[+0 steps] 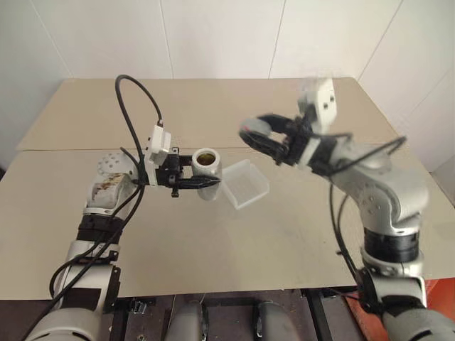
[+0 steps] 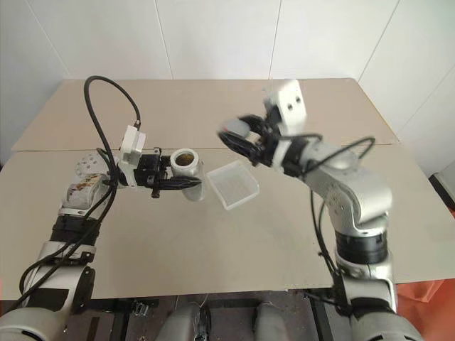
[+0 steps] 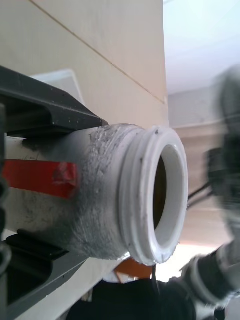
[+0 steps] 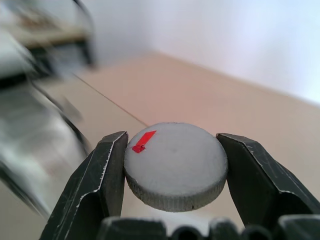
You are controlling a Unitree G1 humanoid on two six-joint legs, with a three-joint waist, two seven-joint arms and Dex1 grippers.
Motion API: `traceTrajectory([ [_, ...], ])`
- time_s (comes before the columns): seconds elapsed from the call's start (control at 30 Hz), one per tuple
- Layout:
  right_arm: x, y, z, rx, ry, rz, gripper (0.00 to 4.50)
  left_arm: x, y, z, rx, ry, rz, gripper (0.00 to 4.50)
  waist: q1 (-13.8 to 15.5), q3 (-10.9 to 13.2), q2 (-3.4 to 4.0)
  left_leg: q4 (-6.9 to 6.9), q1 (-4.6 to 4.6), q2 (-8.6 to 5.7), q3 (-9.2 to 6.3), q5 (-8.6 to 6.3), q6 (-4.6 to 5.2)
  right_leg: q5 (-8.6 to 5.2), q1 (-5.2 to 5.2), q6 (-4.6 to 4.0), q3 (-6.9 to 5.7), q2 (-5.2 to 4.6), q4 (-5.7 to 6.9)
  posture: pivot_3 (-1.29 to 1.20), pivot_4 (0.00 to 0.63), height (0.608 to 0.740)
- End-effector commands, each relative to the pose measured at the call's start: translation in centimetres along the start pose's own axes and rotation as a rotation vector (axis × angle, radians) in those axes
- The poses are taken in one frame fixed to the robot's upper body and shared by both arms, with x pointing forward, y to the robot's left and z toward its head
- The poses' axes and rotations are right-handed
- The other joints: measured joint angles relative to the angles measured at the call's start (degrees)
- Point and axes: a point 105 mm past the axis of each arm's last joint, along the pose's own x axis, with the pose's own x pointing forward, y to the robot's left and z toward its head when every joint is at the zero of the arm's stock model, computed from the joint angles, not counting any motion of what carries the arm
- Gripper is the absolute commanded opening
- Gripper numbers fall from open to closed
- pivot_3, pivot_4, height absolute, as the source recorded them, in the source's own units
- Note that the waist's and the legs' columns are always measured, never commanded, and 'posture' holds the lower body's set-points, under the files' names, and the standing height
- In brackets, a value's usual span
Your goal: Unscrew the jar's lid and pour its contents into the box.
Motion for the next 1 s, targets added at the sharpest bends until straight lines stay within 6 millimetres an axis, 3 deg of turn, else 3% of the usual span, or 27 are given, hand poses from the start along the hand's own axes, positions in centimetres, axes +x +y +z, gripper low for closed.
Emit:
traceTrajectory([
  [0.03,-1.9,-0.6,-1.9,-0.091,0.029,-0.088,2.77,0.1,1.3,1.5,0.082,-0.025,0.079,1.93,0.0,0.0,0.00,0.00,0.00,0.00,0.00,0.00,0.00,0.00,0.01,0.00,0.00,0.00,0.01,0.00,0.150,0.740],
  [0.1,-2.8,-0.3,-5.1,-0.036,0.096,-0.103,2.77,0.2,2.1,1.4,0.106,-0.011,0.139,1.93,0.0,0.0,0.00,0.00,0.01,-0.01,0.00,0.00,0.00,0.00,0.01,0.00,0.01,0.00,0.00,0.00,0.150,0.740],
  [0.23,-3.4,-0.3,-8.8,0.025,0.176,-0.144,2.77,0.3,2.6,1.2,0.128,0.003,0.188,1.93,-0.9,0.0,0.00,0.01,0.06,0.00,0.00,0.00,-0.01,0.00,-0.01,0.00,0.11,0.01,-0.05,0.00,0.150,0.740],
  [0.33,-3.4,-0.6,-11.4,0.049,0.260,-0.176,3.74,0.3,2.8,1.2,0.144,0.007,0.209,1.93,-0.7,0.0,-0.01,0.01,0.14,0.00,-0.01,0.01,-0.01,0.00,0.00,0.00,0.13,0.02,-0.08,0.00,0.150,0.740],
  [0.4,-3.5,-0.7,-12.0,0.051,0.289,-0.181,4.36,0.3,3.0,1.3,0.158,0.012,0.226,1.93,-0.6,0.0,-0.01,0.01,0.14,0.00,-0.01,0.01,-0.02,0.00,0.00,0.00,0.13,0.01,-0.07,0.00,0.150,0.740],
  [0.53,-3.9,-1.8,-10.4,0.037,0.275,-0.197,4.47,0.2,3.8,1.5,0.234,0.054,0.282,1.93,-0.5,0.0,0.00,0.02,0.11,-0.01,-0.02,0.01,-0.01,0.01,0.00,0.00,0.13,0.01,-0.08,0.00,0.150,0.740],
  [0.67,-4.4,-1.4,-6.6,0.041,0.240,-0.103,4.47,0.9,6.5,2.0,0.511,0.150,0.476,1.93,0.0,0.0,-0.02,0.04,0.09,-0.04,-0.03,0.00,0.00,0.02,0.01,0.02,0.11,-0.01,-0.11,0.00,0.150,0.740],
  [0.83,-4.3,0.5,-2.8,0.073,0.277,0.122,4.47,3.4,7.5,2.8,1.261,0.351,0.485,1.93,0.8,0.0,-0.03,0.04,0.10,-0.05,-0.04,-0.01,0.01,0.08,0.05,0.01,0.08,-0.02,-0.16,0.00,0.150,0.740],
  [0.9,-4.2,1.0,-1.8,0.067,0.283,0.184,4.47,5.5,6.9,2.6,1.602,0.382,0.347,1.93,1.0,0.0,-0.04,-0.02,0.08,-0.04,-0.04,-0.01,0.01,0.10,0.10,0.02,-0.01,-0.02,-0.10,0.00,0.150,0.740],
  [1.0,-3.9,1.2,-1.2,0.051,0.299,0.220,4.47,7.6,5.9,1.6,1.967,0.337,0.119,1.93,1.7,0.0,-0.04,-0.04,-0.02,-0.09,0.09,-0.05,0.08,0.13,0.11,0.09,-0.08,-0.06,-0.18,0.00,0.150,0.740],
])
